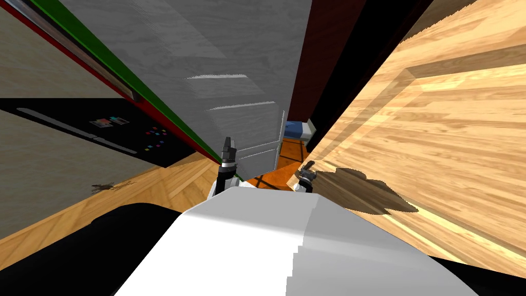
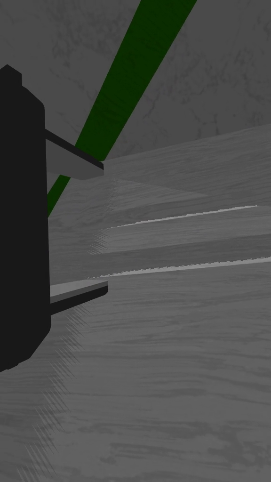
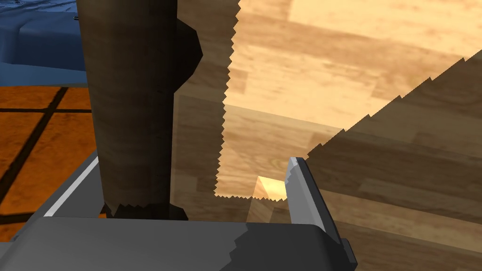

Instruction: Push the door open

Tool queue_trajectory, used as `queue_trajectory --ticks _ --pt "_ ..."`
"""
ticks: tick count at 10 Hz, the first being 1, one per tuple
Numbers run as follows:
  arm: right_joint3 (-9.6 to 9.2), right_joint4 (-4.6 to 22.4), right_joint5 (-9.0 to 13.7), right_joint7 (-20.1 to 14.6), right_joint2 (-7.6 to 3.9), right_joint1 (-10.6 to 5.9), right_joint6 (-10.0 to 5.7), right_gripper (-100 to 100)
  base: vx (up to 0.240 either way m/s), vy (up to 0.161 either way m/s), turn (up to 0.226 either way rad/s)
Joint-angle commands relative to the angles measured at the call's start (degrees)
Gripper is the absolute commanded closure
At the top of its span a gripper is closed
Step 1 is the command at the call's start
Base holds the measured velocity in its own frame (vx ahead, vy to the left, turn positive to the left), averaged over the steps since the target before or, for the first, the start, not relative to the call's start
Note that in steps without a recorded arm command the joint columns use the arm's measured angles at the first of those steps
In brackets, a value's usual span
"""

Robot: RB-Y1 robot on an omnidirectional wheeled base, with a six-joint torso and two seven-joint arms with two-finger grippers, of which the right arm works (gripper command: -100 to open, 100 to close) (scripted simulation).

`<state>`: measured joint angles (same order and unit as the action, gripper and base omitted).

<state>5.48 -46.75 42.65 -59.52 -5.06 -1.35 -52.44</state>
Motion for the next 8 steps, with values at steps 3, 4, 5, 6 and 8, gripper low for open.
queue_trajectory --ticks 3,4,5,6,8 --pt "4.17 3.4 0.0 -0.5 -1.01 -1.96 -2.42 100 0.026 -0.011 0.064" --pt "4.97 3.4 0.0 -0.5 -1.01 -1.96 -2.42 100 0.034 -0.016 0.062" --pt "6.27 4.1 -0.1 -0.5 -0.91 -2.41 -2.5 100 0.045 -0.018 0.133" --pt "7.37 4.1 -0.1 -0.5 -0.91 -2.41 -2.5 100 0.04 -0.017 0.087" --pt "9.07 4.7 -0.2 -0.5 -0.8 -2.85 -2.59 100 0.023 -0.007 0.059"
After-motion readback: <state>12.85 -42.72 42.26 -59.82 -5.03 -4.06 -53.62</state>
